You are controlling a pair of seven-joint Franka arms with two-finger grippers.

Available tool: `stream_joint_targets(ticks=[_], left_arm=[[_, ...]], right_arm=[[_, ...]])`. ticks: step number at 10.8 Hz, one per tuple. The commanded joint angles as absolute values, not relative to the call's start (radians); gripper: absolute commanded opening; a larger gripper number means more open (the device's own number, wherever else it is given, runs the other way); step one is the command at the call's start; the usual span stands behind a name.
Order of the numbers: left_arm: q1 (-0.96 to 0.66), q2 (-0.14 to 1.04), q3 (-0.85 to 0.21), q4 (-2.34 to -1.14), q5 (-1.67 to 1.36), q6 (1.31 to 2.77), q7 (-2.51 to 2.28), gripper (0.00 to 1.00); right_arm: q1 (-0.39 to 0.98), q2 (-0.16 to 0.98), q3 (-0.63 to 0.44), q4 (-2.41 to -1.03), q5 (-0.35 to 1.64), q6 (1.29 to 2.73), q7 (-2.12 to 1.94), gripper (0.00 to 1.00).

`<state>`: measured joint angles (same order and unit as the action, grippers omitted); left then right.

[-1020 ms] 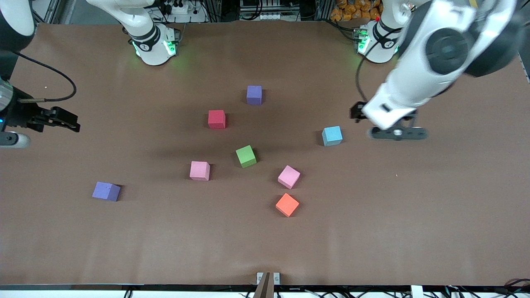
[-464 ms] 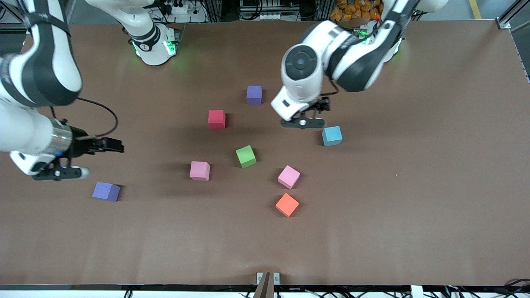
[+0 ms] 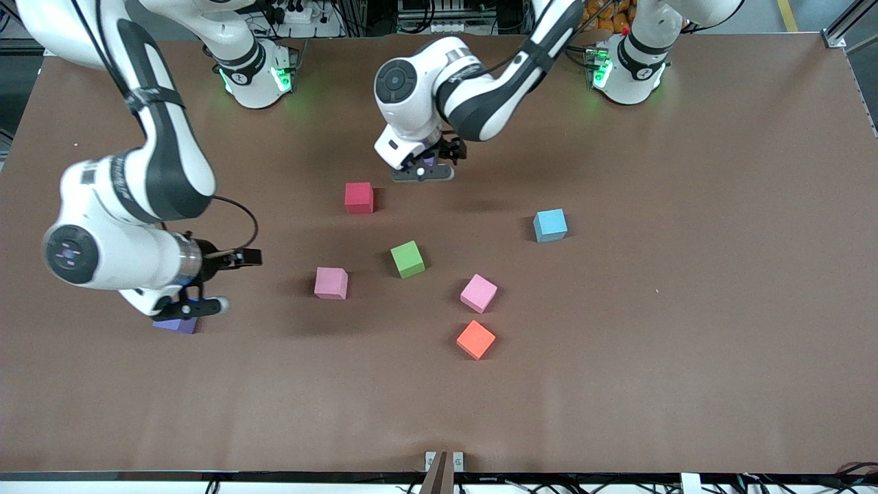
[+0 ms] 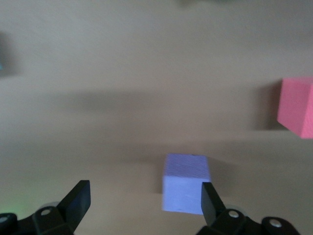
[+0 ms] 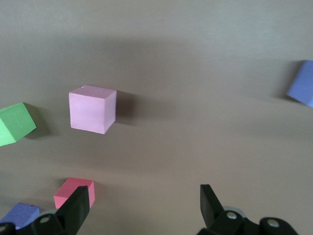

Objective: Arrange blocks into number 1
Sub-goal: 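Grasp the purple cube with the left gripper while the right gripper grasps pink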

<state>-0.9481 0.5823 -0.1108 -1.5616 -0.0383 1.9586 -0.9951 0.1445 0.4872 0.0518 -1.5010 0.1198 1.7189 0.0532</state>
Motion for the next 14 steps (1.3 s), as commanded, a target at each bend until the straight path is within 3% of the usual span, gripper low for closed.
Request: stream_joint_targets(ticks=[1,3,6,13,14], left_arm=[[-0.982,0.606,-0.106,-1.626,-0.069,2.104,-1.029,1.0],[-0.986,0.588,-0.141,-1.713,-0.069,2.21,-1.029,1.0],[-0.985,0.594,-0.161,-1.756,-0.067,2.235,-1.019,1.0],[-0.985,0.652,-0.164,-1.763,-0.067,2.312,-1.014,1.0],[-0.985,0.655,-0.164,-1.764,-0.066,2.312,-1.014,0.78]], right_arm=[[0.163,0.528,0.048,-1.491,0.173,1.752,0.148,1.0],[0.178,0.563,0.041,-1.493,0.175,1.79,0.158,1.0],[0.216,0.598,0.019,-1.491,0.179,1.812,0.16,1.0],[0.34,0.656,-0.028,-1.494,0.221,1.914,0.271,1.0],[0.344,0.663,-0.026,-1.511,0.222,1.946,0.279,1.0]])
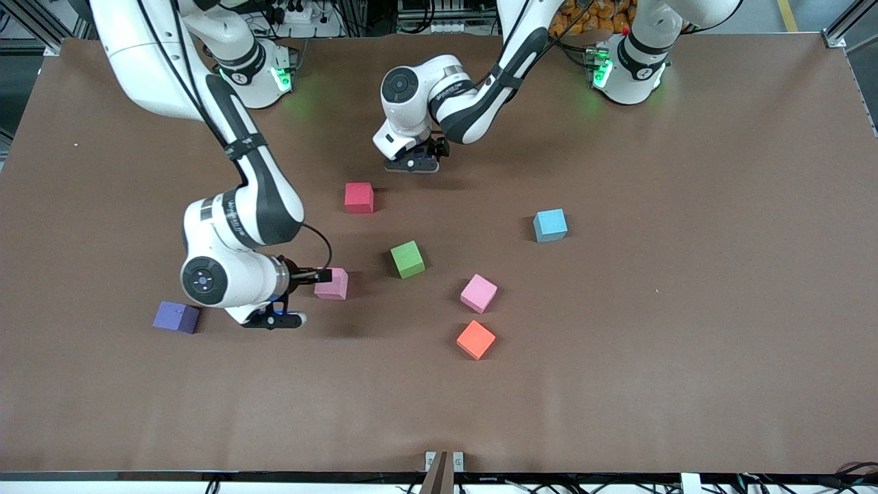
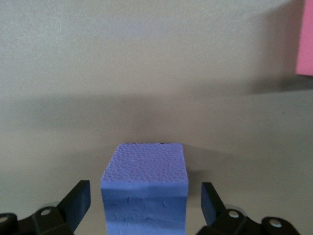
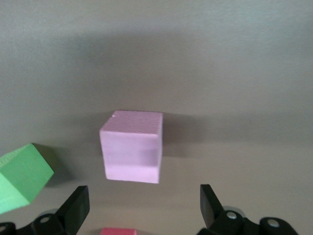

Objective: Arrange blocks into number 1
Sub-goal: 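Grasp the purple cube with the left gripper while the right gripper grasps pink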

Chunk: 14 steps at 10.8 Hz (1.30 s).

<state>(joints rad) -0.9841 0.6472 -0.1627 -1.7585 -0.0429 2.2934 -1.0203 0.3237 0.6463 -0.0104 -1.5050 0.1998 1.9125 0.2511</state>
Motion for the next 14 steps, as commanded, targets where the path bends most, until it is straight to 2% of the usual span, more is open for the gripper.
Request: stream_joint_targets(ticks=[1,2,7,12,13,14], left_arm=[[-0.986,0.66,-0.164,-1.764,-0.067,2.312,-1.015,0.33],[-0.986,0.661,-0.164,-1.763,-0.066,2.312,-1.015,0.0],[-1.002,0.652,-0.167,-1.763,-0.067,2.309,-1.058,0.0],[-1.044,0.635,-0.252,-1.781,-0.055,2.279,-1.16,0.0],[-1.051,0.637,-0.252,-1.781,-0.055,2.279,-1.16,0.0],[-1.052,0.638,-0.252,-1.781,-0.055,2.279,-1.16,0.0]], right_arm=[[0.344,0.663,-0.026,-1.54,0.222,1.995,0.279,1.0],[0.357,0.67,-0.026,-1.555,0.222,2.032,0.279,1.0],[0.373,0.693,-0.028,-1.555,0.221,2.06,0.279,1.0],[0.385,0.724,-0.029,-1.569,0.216,2.123,0.272,1.0],[0.384,0.726,-0.029,-1.577,0.212,2.135,0.264,0.98],[0.383,0.726,-0.031,-1.592,0.207,2.152,0.261,0.91]])
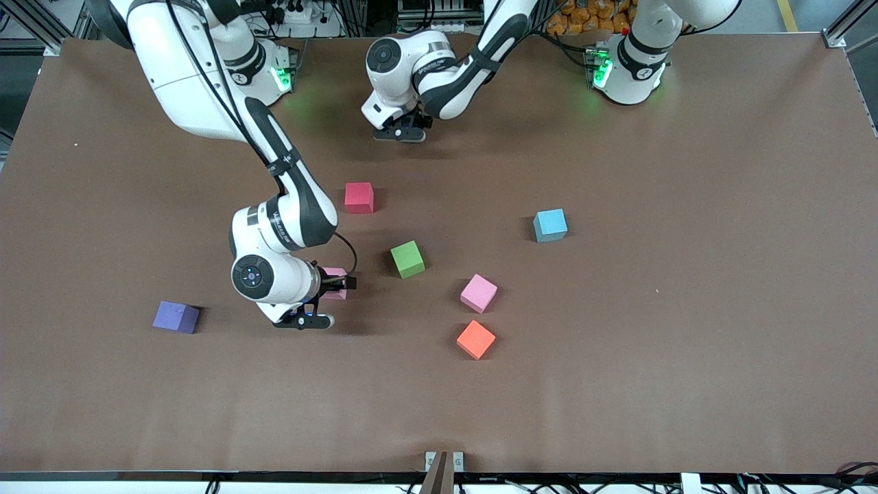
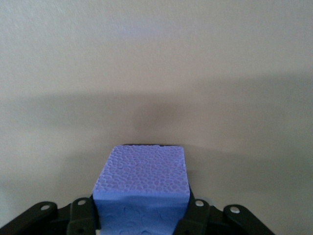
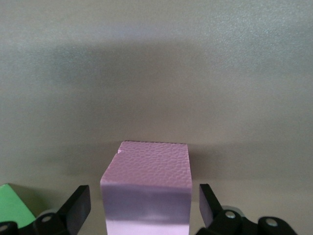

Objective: Arrange blocks into number 1
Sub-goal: 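Grasp the purple cube with the left gripper while the right gripper grasps pink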

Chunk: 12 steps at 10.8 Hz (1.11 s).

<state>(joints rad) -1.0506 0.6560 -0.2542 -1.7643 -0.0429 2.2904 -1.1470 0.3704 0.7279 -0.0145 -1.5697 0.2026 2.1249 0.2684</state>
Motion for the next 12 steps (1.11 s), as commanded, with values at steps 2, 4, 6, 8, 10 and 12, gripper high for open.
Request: stream_joint_targets(ticks=[2,4,6,8,10,12], left_arm=[[-1.057,0.64,-0.253,-1.782,-0.055,2.276,-1.164,0.0],[-1.069,0.638,-0.253,-1.779,-0.055,2.258,-1.19,1.0],[-1.069,0.617,-0.252,-1.772,-0.052,2.243,-1.308,1.0],[-1.055,0.554,-0.239,-1.772,-0.013,2.194,-1.308,1.0],[-1.014,0.494,-0.235,-1.772,0.032,2.148,-1.305,1.0],[-0.915,0.466,-0.233,-1.763,0.078,2.135,-1.299,1.0]], right_arm=[[0.383,0.724,-0.034,-1.6,0.207,2.161,0.261,0.71],[0.379,0.721,-0.034,-1.601,0.209,2.158,0.262,0.54],[0.365,0.715,-0.032,-1.598,0.212,2.148,0.275,0.5],[0.356,0.675,-0.032,-1.598,0.219,2.113,0.282,0.5],[0.364,0.58,-0.034,-1.635,0.219,2.1,0.352,0.51],[0.365,0.491,-0.034,-1.696,0.219,2.112,0.391,0.52]])
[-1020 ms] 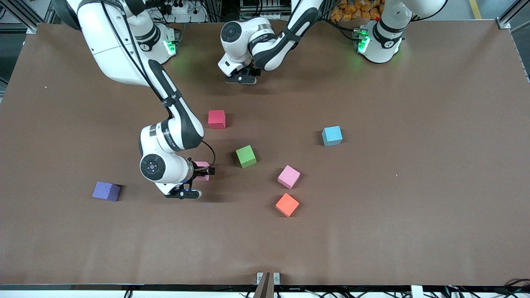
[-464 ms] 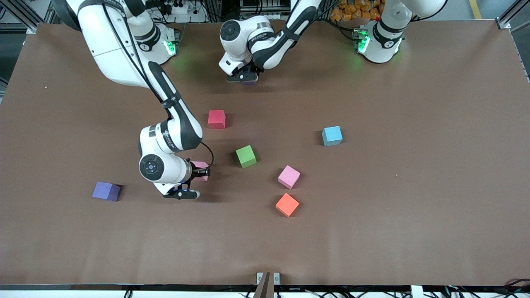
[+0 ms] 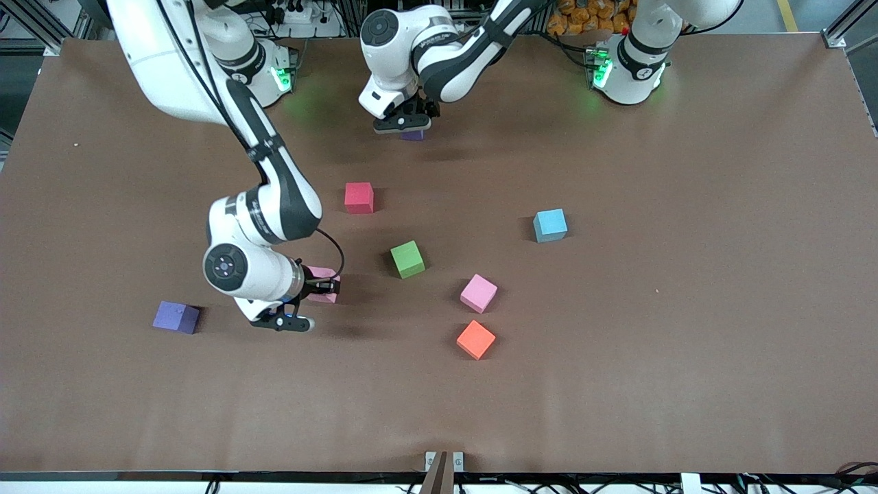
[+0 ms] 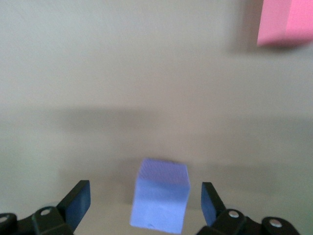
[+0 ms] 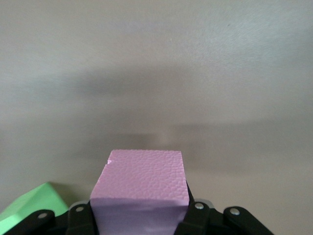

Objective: Arrange blocks into number 1

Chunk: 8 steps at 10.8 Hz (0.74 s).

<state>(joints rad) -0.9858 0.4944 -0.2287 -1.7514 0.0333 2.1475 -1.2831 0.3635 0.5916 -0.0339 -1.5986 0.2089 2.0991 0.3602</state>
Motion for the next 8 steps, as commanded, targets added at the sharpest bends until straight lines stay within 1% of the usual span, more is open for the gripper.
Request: stream_joint_targets(ticks=[1,2,5,6,7,8], left_arm=[[-0.847,0.469,-0.233,-1.738,0.107,2.135,-1.295,1.0],[-0.789,0.469,-0.235,-1.724,0.126,2.137,-1.272,1.0],[-0.616,0.5,-0.235,-1.663,0.126,2.154,-1.177,1.0],[-0.591,0.544,-0.233,-1.607,0.123,2.164,-1.167,1.0],[-0.585,0.604,-0.235,-1.526,0.123,2.167,-1.17,1.0],[-0.584,0.647,-0.233,-1.479,0.124,2.168,-1.169,1.0]], right_arm=[[0.364,0.467,-0.034,-1.722,0.219,2.115,0.391,0.52],[0.373,0.451,-0.034,-1.742,0.219,2.106,0.391,0.52],[0.491,0.346,-0.034,-1.874,0.219,2.128,0.417,0.52],[0.535,0.304,-0.034,-1.938,0.219,2.158,0.458,0.52],[0.579,0.26,-0.034,-2.012,0.219,2.196,0.495,0.52],[0.619,0.223,-0.032,-2.075,0.221,2.218,0.517,0.52]])
